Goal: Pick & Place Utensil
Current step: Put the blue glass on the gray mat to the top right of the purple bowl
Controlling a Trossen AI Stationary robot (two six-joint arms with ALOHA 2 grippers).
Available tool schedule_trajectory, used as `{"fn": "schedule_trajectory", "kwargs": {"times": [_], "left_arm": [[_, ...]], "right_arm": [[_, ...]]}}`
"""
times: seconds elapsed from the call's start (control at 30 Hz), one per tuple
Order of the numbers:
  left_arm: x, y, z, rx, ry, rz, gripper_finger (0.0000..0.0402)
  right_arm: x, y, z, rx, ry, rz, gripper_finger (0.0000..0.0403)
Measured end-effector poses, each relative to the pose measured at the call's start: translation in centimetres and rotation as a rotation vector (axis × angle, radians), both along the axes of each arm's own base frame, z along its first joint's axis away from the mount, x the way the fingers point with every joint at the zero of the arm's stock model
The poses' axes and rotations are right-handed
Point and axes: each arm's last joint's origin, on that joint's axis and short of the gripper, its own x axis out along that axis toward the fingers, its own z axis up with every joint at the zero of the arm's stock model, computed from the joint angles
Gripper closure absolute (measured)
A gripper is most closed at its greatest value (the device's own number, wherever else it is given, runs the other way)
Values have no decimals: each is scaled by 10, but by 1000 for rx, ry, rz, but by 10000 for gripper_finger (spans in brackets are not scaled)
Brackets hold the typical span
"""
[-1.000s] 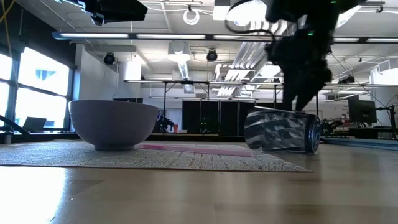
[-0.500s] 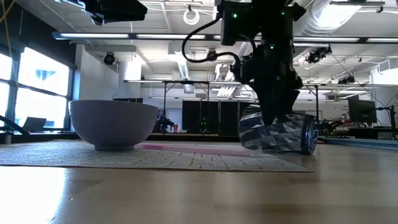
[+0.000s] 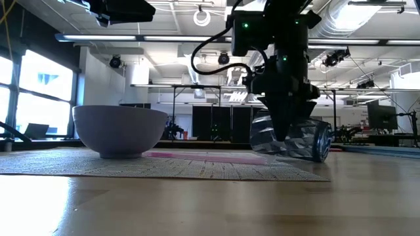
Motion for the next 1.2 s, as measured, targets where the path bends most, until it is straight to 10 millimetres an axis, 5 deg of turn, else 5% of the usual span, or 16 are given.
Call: {"fn": "schedule_trajectory", "kwargs": {"times": [0.37,0.7,0.9,1.2], "left_arm": [[0,0,0,0,0,0,236],[0,0,-2,11,24,0,236],[0,0,-3,14,31,-1,236],[-1,0,-4,19,43,-3,236]], "right_arm": [[-5,7,23,-144,-83,23,40],[-2,11,67,-582,-374,18,38],[8,-2,26,-595,-669,4,38],[-15,-24,-31,-748,-960,32,38]]}}
